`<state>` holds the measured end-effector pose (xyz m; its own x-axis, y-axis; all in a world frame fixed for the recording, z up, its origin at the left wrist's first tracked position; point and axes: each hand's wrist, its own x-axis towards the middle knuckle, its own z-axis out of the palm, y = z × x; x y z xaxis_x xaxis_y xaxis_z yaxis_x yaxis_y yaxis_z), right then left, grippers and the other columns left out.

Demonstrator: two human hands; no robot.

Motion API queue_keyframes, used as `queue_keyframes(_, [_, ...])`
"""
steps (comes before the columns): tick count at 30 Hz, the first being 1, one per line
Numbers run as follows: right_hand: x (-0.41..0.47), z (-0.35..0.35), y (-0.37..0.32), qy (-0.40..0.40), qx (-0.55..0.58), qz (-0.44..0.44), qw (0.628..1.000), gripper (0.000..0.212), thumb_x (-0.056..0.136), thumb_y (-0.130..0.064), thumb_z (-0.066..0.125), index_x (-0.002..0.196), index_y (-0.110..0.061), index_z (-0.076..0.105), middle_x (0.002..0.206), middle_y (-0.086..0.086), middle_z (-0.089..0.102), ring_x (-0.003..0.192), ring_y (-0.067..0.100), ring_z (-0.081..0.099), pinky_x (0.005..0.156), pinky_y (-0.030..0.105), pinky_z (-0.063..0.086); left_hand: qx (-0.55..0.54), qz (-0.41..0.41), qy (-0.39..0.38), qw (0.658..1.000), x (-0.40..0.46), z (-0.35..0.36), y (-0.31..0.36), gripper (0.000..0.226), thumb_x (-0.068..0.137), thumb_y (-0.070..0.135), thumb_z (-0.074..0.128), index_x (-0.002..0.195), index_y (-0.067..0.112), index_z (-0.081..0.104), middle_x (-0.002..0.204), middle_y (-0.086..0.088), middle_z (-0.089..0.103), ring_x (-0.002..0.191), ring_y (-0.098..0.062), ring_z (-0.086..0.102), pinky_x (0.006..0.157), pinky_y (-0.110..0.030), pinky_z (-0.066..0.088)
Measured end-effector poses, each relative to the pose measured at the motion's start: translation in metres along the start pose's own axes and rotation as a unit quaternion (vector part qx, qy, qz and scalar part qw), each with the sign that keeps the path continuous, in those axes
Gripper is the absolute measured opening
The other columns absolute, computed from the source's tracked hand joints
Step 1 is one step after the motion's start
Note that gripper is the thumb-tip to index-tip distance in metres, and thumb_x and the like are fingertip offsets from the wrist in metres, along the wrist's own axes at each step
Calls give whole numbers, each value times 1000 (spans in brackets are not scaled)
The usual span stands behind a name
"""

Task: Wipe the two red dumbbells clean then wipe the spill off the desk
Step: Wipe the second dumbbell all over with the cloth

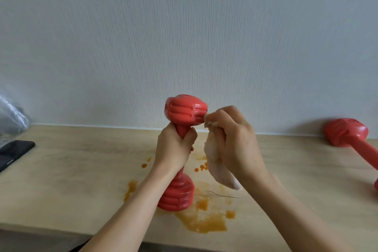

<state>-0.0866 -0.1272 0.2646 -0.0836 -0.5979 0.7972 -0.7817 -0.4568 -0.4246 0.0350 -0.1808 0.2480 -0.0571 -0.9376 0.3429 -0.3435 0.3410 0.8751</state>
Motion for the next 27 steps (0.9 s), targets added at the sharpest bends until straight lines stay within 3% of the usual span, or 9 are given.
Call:
queue_keyframes(7, [4, 3, -17, 26, -43, -53, 997, 29, 73, 10, 52, 92, -5, 68, 89, 10, 60, 78, 30, 57, 61, 36, 49, 8, 3, -6, 1000, 1, -1, -1, 16, 86, 15, 54, 72, 8, 56, 51, 2, 57, 42, -6, 56, 50, -23, 45])
queue_keyframes(11, [4, 3, -9, 31, -13, -33, 999, 31, 73, 9, 48, 92, -5, 67, 90, 7, 59, 79, 29, 58, 62, 37, 49, -4, -2, -15, 1000, 0, 0, 0, 17, 85, 13, 54, 69, 8, 56, 49, 3, 56, 42, -8, 55, 50, -25, 45])
queue_keyframes(17, [3, 6, 15, 1, 39, 57, 998, 23, 80, 1, 49, 88, -11, 68, 88, -1, 60, 82, 18, 60, 70, 23, 48, -36, 0, -29, 999, -3, -2, 0, 25, 85, 10, 57, 60, 12, 54, 42, 4, 51, 43, -13, 52, 51, -27, 44])
queue_keyframes(20, [8, -1, 22, 47, 60, 135, 988, 20, 84, 2, 57, 95, -14, 65, 87, -5, 62, 79, 8, 59, 69, 7, 42, -44, 9, -31, 999, -5, -5, 1, 27, 84, 9, 57, 58, 10, 51, 41, 3, 49, 41, -10, 49, 48, -22, 42])
queue_keyframes(23, [18, -12, 19, 118, 99, 203, 967, 32, 84, -8, 63, 114, -14, 57, 88, -21, 58, 79, -4, 56, 71, 2, 40, -77, -18, -6, 997, -2, -9, -3, 30, 85, 7, 57, 56, 10, 50, 40, 4, 48, 39, -8, 47, 45, -19, 40])
queue_keyframes(25, [20, -12, 4, 133, 108, 138, 976, 39, 79, -7, 64, 117, -12, 59, 102, -13, 61, 87, -8, 55, 79, 3, 40, -90, -37, 4, 995, 0, -10, -4, 29, 86, 7, 56, 58, 9, 50, 39, 4, 48, 38, -7, 47, 44, -18, 40])
queue_keyframes(27, [14, 3, -13, 96, 81, 22, 992, 40, 77, 0, 63, 116, -10, 63, 115, 3, 59, 102, 6, 55, 88, 12, 41, -81, -35, 7, 996, 0, -8, -2, 25, 86, 8, 56, 61, 9, 52, 40, 4, 50, 37, -6, 47, 44, -19, 40])
